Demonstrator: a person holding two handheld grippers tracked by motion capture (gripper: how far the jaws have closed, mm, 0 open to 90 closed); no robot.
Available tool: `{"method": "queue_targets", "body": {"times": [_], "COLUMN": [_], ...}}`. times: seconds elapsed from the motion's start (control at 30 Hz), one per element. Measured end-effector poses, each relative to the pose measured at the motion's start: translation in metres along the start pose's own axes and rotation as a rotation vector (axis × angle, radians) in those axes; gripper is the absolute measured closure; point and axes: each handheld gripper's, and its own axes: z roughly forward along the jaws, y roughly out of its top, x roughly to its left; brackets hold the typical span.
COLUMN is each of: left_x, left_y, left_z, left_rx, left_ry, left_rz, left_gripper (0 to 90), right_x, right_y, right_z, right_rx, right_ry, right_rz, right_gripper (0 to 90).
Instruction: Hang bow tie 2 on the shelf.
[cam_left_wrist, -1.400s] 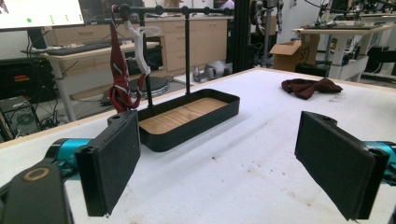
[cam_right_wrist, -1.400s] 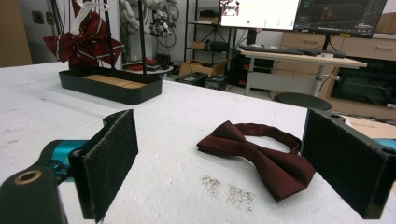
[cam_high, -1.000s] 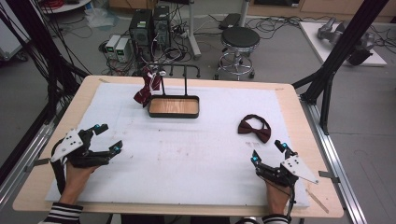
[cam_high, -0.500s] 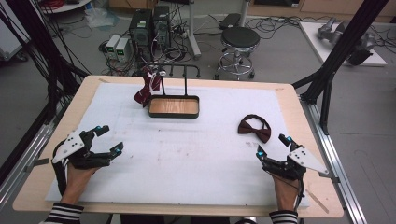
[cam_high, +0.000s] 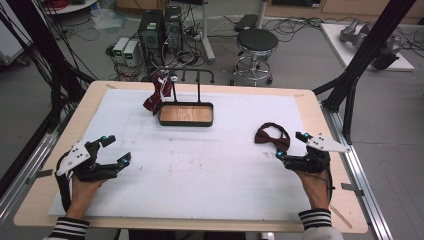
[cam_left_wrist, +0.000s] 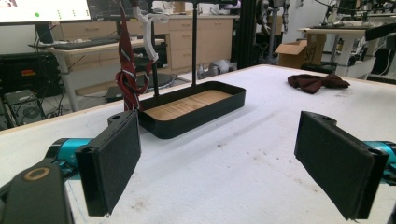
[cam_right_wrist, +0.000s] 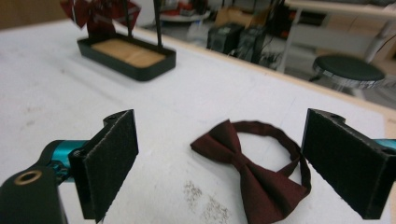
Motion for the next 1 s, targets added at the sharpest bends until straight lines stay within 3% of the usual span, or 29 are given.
{"method": "queue_targets", "body": {"times": [0.13, 0.37, 0.53, 0.77, 0.83, 1.0], "left_x": [0.000, -0.001, 0.000, -0.001, -0.002, -0.002], "left_y": [-0.001, -0.004, -0.008, -0.013, -0.015, -0.018], "left_z": [-0.001, -0.003, -0.005, -0.008, -0.009, -0.011], "left_rx": [-0.002, -0.007, -0.003, 0.007, 0.007, -0.002], "left_ry": [0.005, 0.016, 0.024, 0.022, 0.023, 0.029], "left_rz": [0.000, -0.004, -0.001, 0.006, 0.008, 0.011], "left_gripper": [15.0, 15.1, 15.1, 15.1, 15.1, 15.1], "right_x": [-0.010, -0.026, -0.037, -0.050, -0.052, -0.056], "right_y": [0.007, 0.015, 0.022, 0.021, 0.020, 0.012], "right_z": [0.010, 0.021, 0.032, 0.044, 0.047, 0.057], "right_rx": [0.106, 0.230, 0.355, 0.455, 0.468, 0.532], "right_ry": [0.032, 0.052, 0.061, 0.101, 0.118, 0.123], "right_rz": [-0.024, -0.070, -0.132, -0.168, -0.170, -0.186], "right_gripper": [10.2, 10.3, 10.3, 10.9, 15.1, 16.1]}}
